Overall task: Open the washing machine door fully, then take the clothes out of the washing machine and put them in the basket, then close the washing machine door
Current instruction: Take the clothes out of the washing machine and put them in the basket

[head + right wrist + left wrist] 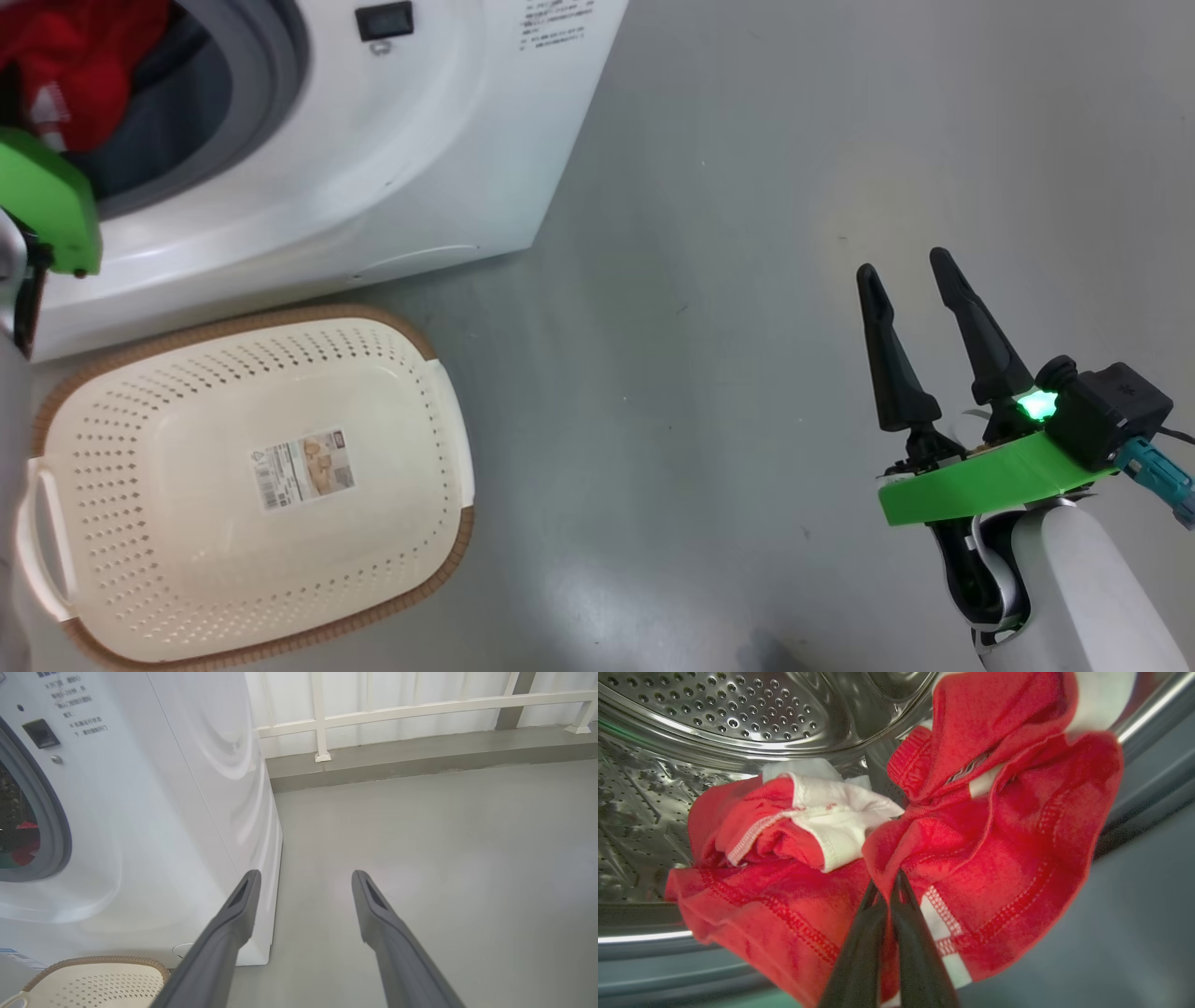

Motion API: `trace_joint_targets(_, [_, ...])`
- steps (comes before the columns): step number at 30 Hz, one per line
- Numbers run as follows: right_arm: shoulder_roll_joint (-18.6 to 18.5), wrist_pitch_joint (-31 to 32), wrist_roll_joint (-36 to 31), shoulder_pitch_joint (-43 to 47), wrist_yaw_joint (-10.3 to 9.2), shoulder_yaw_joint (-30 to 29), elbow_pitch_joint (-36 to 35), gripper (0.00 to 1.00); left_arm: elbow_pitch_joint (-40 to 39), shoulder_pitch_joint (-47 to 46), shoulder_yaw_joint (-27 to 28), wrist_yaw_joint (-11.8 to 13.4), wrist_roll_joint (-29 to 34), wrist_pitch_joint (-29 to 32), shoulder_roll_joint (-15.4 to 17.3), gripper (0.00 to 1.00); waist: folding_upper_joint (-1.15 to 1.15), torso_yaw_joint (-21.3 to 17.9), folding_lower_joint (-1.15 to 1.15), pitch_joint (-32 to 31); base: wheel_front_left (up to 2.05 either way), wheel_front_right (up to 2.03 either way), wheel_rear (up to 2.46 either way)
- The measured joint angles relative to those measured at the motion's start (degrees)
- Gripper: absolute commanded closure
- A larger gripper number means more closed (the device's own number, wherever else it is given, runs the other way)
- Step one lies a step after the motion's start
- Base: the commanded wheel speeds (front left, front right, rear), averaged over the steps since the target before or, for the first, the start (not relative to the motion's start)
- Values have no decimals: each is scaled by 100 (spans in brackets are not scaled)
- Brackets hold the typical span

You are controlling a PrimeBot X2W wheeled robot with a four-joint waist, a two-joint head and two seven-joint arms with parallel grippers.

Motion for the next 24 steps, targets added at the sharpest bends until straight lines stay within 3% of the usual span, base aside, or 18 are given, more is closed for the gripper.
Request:
trace_joint_targets(9, [-1, 0, -64, 33, 0, -51, 29, 0, -256, 424, 260, -37, -478, -434, -327, 100, 0, 198, 0, -346, 0, 0, 0])
trace_joint_targets(24, [0, 0, -263, 447, 0, -222, 118, 0, -3031, 2098, 995, -132, -912, -454, -724, 100, 0, 632, 0, -1043, 0, 0, 0])
